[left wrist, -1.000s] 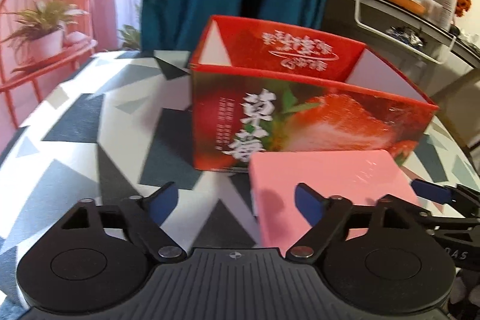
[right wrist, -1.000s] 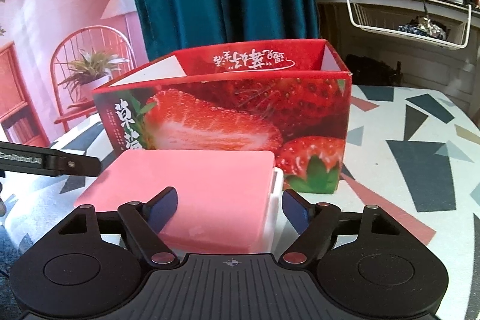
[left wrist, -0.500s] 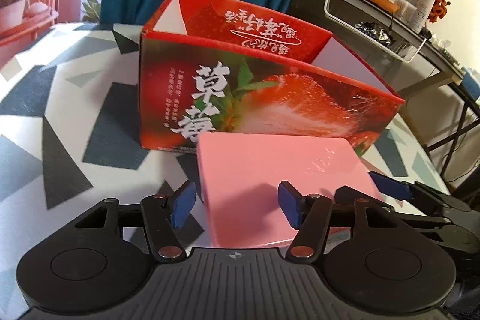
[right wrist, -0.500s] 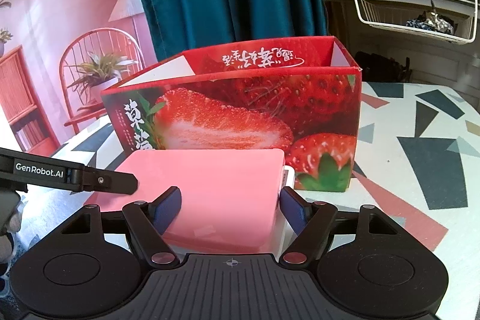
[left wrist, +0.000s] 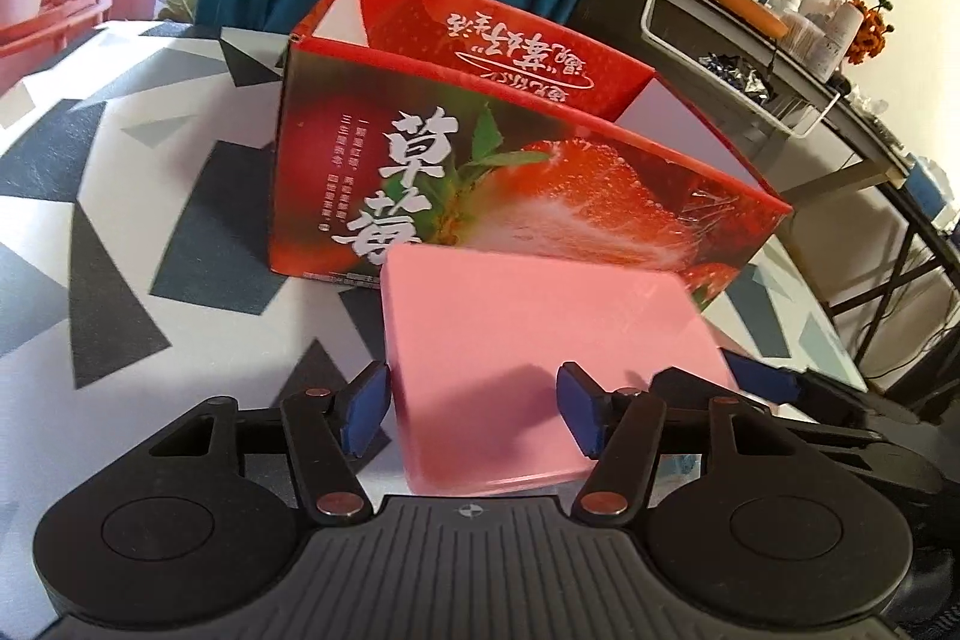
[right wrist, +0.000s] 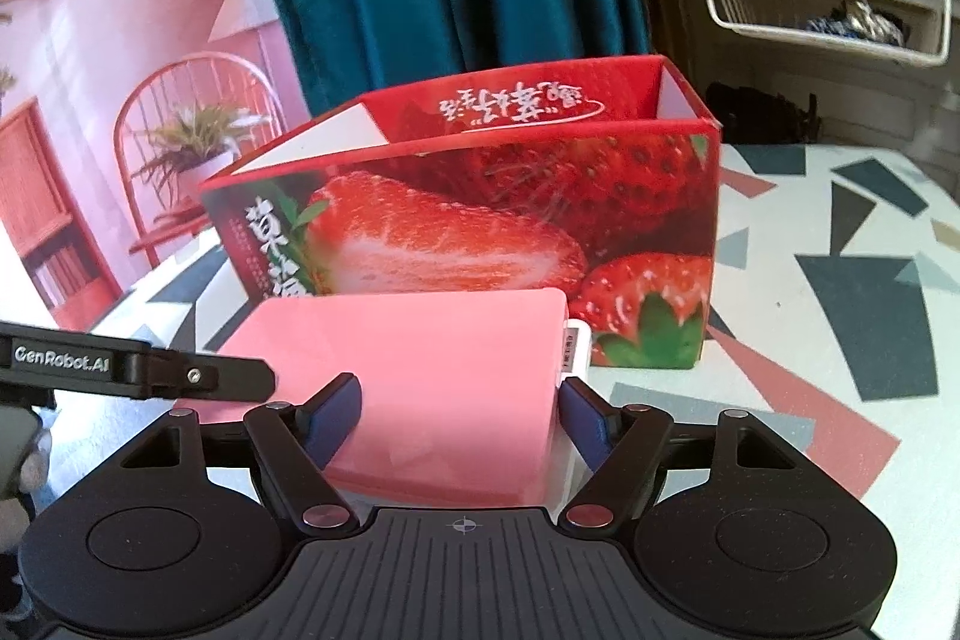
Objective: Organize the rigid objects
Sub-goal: 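Lift the pink case with the right tool and lower it into the red box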
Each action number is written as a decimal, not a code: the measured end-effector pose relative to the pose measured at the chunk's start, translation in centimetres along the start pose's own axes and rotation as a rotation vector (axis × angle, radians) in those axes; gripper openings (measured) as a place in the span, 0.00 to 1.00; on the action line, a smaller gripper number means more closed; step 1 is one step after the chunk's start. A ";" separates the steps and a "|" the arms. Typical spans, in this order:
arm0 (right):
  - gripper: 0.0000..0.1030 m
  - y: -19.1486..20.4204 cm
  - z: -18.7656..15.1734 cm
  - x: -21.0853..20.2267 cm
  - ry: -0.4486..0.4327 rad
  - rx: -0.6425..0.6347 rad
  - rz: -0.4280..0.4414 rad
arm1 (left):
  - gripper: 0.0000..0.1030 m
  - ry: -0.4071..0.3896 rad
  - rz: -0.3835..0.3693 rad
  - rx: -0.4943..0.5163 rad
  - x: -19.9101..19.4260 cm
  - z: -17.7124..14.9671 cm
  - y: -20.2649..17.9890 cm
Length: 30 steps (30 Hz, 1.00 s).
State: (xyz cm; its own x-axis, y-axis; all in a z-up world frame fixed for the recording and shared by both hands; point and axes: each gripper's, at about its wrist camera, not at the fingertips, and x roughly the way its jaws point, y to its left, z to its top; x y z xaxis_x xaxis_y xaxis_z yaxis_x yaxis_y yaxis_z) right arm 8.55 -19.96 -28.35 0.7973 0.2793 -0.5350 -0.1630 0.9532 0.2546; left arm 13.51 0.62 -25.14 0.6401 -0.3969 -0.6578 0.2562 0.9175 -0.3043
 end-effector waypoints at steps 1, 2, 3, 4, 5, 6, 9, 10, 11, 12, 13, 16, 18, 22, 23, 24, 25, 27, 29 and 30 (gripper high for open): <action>0.67 0.3 0.1 -0.2 -0.005 -0.013 -0.003 | 0.62 -0.006 0.001 -0.002 -0.2 0.0 0.1; 0.67 0.5 0.1 -0.4 -0.012 -0.021 -0.003 | 0.62 -0.011 0.002 -0.002 -0.4 0.1 0.1; 0.67 0.7 0.2 -0.7 -0.020 -0.022 0.002 | 0.62 -0.017 0.004 0.001 -0.6 0.1 0.1; 0.66 0.7 0.4 -0.9 -0.026 -0.016 0.008 | 0.62 -0.024 0.005 0.003 -0.8 0.1 0.0; 0.66 0.7 0.5 -1.1 -0.031 -0.013 0.011 | 0.62 -0.029 0.002 0.005 -1.0 0.1 0.0; 0.66 0.8 0.6 -1.3 -0.032 -0.012 0.010 | 0.61 -0.035 -0.003 0.004 -1.2 0.0 0.0; 0.66 1.2 1.0 -1.9 -0.032 -0.012 0.007 | 0.61 -0.060 -0.012 0.001 -2.1 0.2 -0.2; 0.65 1.3 1.2 -2.1 -0.034 -0.014 0.007 | 0.61 -0.071 -0.016 0.002 -2.4 0.4 -0.2; 0.65 1.4 1.4 -2.4 -0.040 -0.016 0.007 | 0.61 -0.082 -0.018 0.004 -2.7 0.5 -0.3; 0.64 1.5 1.7 -2.8 -0.051 -0.018 0.008 | 0.60 -0.095 -0.021 0.008 -3.1 0.7 -0.4; 0.63 1.6 1.9 -3.2 -0.058 -0.019 0.006 | 0.60 -0.110 -0.025 0.012 -3.5 1.0 -0.5; 0.60 2.1 2.9 -4.4 -0.091 -0.030 0.005 | 0.60 -0.148 -0.037 0.019 -4.6 1.4 -0.8; 0.59 2.4 3.3 -5.1 -0.107 -0.042 -0.002 | 0.61 -0.157 -0.040 0.022 -5.1 1.5 -1.1; 0.56 2.9 3.9 -6.0 -0.135 -0.073 -0.022 | 0.61 -0.182 -0.040 0.043 -5.9 1.9 -1.6; 0.56 3.0 4.0 -6.2 -0.146 -0.083 -0.026 | 0.61 -0.192 -0.039 0.053 -6.1 1.9 -1.8; 0.56 3.1 4.1 -6.5 -0.157 -0.093 -0.028 | 0.61 -0.200 -0.039 0.063 -6.3 2.0 -2.0; 0.56 3.2 4.2 -6.7 -0.171 -0.102 -0.030 | 0.61 -0.208 -0.040 0.072 -6.4 2.2 -2.2; 0.56 3.2 4.6 -7.0 -0.194 -0.112 -0.038 | 0.61 -0.215 -0.043 0.088 -6.5 2.6 -2.5; 0.56 3.1 5.3 -7.1 -0.209 -0.111 -0.042 | 0.61 -0.226 -0.045 0.095 -6.7 3.4 -2.7; 0.56 3.0 5.9 -7.0 -0.215 -0.111 -0.039 | 0.61 -0.236 -0.048 0.095 -6.7 3.9 -2.8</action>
State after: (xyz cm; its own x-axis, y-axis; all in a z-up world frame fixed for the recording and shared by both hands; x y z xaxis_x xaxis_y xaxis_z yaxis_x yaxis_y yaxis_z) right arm 5.87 -19.73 -19.07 0.9077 0.2221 -0.3559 -0.1829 0.9730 0.1409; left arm 11.35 0.83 -17.18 0.7741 -0.4329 -0.4620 0.3498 0.9006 -0.2579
